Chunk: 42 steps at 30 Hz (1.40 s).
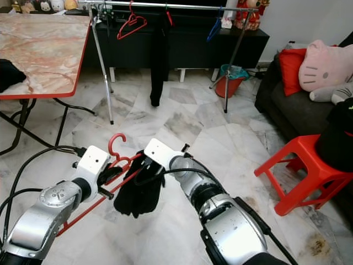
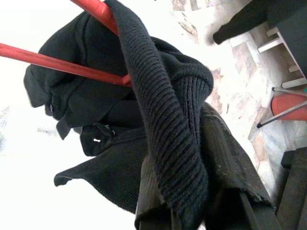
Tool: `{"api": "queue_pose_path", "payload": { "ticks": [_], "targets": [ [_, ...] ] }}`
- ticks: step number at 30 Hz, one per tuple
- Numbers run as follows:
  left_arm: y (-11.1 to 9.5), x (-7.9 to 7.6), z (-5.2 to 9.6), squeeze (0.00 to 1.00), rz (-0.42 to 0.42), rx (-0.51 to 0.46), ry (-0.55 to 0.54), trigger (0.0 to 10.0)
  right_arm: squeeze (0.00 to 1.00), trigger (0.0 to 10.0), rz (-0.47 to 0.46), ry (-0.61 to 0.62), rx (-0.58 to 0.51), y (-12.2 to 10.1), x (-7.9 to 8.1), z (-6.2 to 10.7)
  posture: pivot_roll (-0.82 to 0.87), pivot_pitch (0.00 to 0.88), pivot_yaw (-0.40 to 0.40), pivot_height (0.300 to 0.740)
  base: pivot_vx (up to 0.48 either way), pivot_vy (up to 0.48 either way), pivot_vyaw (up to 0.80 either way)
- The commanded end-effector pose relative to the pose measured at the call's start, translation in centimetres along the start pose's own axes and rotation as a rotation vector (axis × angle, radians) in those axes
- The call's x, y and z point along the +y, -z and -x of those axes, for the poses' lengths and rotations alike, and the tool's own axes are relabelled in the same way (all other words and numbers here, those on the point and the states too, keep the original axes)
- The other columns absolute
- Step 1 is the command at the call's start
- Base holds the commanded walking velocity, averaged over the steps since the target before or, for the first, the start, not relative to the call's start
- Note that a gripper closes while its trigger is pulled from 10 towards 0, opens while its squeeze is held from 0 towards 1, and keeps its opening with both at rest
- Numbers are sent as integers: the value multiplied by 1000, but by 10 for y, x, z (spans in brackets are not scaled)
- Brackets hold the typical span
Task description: Hang hanger
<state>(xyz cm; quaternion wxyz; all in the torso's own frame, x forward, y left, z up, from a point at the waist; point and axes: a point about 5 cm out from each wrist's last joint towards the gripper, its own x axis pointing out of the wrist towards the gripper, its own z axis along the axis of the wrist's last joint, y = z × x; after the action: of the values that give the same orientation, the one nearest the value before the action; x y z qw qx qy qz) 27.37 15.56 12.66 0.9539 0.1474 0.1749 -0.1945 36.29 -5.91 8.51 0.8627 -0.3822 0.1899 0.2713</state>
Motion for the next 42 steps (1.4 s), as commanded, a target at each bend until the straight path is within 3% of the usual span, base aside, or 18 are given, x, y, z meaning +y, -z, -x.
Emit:
{"api": "queue_pose_path", "payload": {
  "ticks": [1,4,8,10,11,13,18,20,22,30,36,42],
  "targets": [
    [-4,2,0,0,-10,-5,-28,10000,0,10000,-2,3,1,1,-3,1,170,42,-142,740,0,0,0],
    [-4,2,0,0,-10,-3,-29,10000,0,10000,-3,1,1,1,-3,1,170,42,-142,740,0,0,0],
    [-14,-22,-4,0,12,-77,123,10000,0,10000,49,-57,-22,-6,7,0,171,40,-139,740,0,0,0],
    [-12,-23,-6,0,-17,-56,125,10000,0,10000,44,-52,-36,-11,7,0,169,39,-138,740,0,0,0],
    [-8,-20,-9,0,-32,-17,79,10000,0,10000,-19,-72,-83,-22,9,0,166,39,-138,740,0,0,0],
    [-7,-18,-11,0,-27,3,46,10000,0,10000,-46,-84,-106,-28,11,0,166,39,-138,740,0,0,0],
    [-7,-17,-14,0,-6,12,41,10000,0,10000,-29,-78,-116,-32,12,1,166,38,-138,740,0,0,0],
    [-9,-33,-13,0,-18,-7,169,10000,0,10000,-27,-82,-118,-31,13,1,166,38,-138,740,0,0,0],
    [-5,-37,-14,0,-41,22,177,10000,0,10000,-54,-89,-123,-34,14,1,166,38,-138,740,0,0,0],
    [13,-23,-19,0,-7,194,22,10000,0,10000,-76,-90,-139,-39,14,4,159,45,-136,740,0,0,0],
    [8,-14,-22,0,-31,166,-62,10000,0,10000,-83,-102,-140,-39,17,5,157,46,-135,740,0,0,0],
    [-9,-7,-23,0,-5,60,-136,10000,0,10000,-130,-163,-162,-45,25,8,159,48,-137,740,0,0,0]
  ]
}}
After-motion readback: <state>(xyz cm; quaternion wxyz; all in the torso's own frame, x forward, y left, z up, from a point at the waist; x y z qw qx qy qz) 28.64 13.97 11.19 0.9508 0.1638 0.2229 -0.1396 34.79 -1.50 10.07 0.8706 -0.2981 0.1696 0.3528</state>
